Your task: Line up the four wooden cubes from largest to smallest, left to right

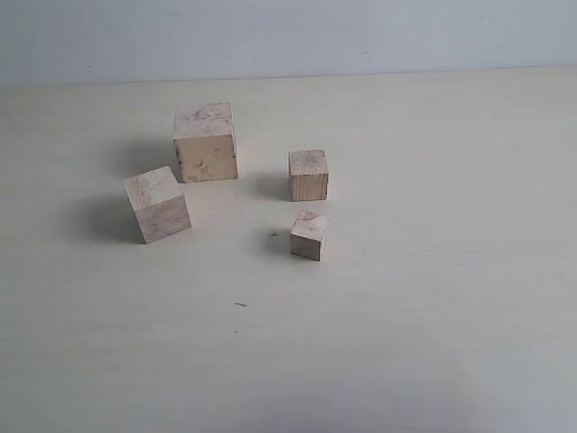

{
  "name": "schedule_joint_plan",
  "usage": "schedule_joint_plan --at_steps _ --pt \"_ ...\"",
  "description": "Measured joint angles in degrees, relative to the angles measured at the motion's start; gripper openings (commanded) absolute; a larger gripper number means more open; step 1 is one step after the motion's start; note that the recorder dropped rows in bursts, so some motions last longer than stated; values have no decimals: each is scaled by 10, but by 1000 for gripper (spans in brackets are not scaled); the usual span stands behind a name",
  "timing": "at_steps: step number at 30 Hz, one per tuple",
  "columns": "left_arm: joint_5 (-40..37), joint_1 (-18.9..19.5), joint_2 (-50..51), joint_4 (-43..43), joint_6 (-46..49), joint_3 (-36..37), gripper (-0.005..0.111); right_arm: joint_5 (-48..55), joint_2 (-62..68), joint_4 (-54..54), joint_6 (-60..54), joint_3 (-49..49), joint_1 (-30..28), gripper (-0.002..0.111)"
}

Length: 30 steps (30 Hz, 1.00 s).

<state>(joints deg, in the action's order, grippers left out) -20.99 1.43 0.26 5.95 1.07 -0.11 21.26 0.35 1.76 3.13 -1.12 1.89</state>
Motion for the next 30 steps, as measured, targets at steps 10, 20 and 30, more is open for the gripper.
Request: schedule_joint_plan --at_steps 10,20,30 --pt "0 0 0 0 0 0 0 0 0 -1 0 0 0 0" --pt "0 0 0 0 0 0 0 -227 0 10 -7 0 0 0" --pt "0 0 0 0 0 1 0 -382 0 26 36 -13 0 0"
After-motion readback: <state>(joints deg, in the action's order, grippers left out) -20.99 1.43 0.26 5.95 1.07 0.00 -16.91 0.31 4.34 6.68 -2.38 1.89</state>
